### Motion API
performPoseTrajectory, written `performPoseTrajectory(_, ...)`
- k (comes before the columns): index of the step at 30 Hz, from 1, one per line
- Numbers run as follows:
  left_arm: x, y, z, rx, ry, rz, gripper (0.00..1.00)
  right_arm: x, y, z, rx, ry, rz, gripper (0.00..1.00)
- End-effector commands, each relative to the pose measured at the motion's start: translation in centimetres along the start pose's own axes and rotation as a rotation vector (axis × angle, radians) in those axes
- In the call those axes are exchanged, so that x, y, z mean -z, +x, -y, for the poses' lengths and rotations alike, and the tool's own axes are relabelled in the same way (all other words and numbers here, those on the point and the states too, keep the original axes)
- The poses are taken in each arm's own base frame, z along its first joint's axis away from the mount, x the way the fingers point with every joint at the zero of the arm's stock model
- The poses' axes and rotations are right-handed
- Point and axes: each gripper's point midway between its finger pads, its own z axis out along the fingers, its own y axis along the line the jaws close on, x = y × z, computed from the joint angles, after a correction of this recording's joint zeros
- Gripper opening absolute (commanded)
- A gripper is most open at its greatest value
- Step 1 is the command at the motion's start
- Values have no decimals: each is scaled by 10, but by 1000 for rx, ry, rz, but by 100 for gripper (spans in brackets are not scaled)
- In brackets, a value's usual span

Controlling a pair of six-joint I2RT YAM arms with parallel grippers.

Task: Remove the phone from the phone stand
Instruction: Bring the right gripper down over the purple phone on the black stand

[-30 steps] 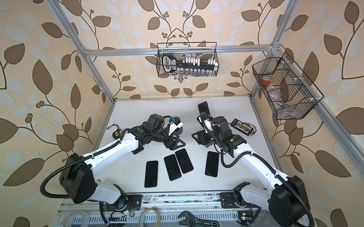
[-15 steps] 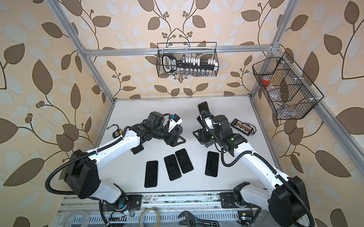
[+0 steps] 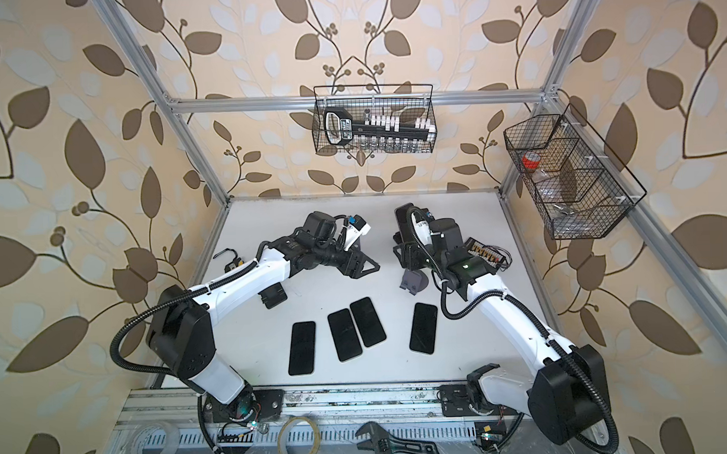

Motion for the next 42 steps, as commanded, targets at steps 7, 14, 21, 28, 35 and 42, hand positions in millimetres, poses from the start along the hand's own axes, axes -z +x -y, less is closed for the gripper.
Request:
performPoseTrajectory(7, 1, -14, 5, 17, 39, 20, 77, -15, -22, 25, 7, 73, 2, 69)
performPoseTrajectory(14, 4, -5, 9, 13, 48, -4, 78, -30, -28, 36, 12, 98, -12, 72)
performPoseTrajectory(21, 12, -5, 16, -7, 54, 6, 79, -44, -30, 46, -20, 100, -9, 73)
performPoseTrajectory(28, 19, 1, 17, -15, 39, 20, 80, -63, -31, 63, -37, 137, -15, 76)
performPoseTrajectory(35, 29, -5, 28, -39, 37, 41, 81, -81, -38, 75, -5, 177, -27, 79)
performPoseTrajectory(42, 28, -5, 31, -26, 55, 39, 82, -95, -39, 83, 68, 197, -47, 83)
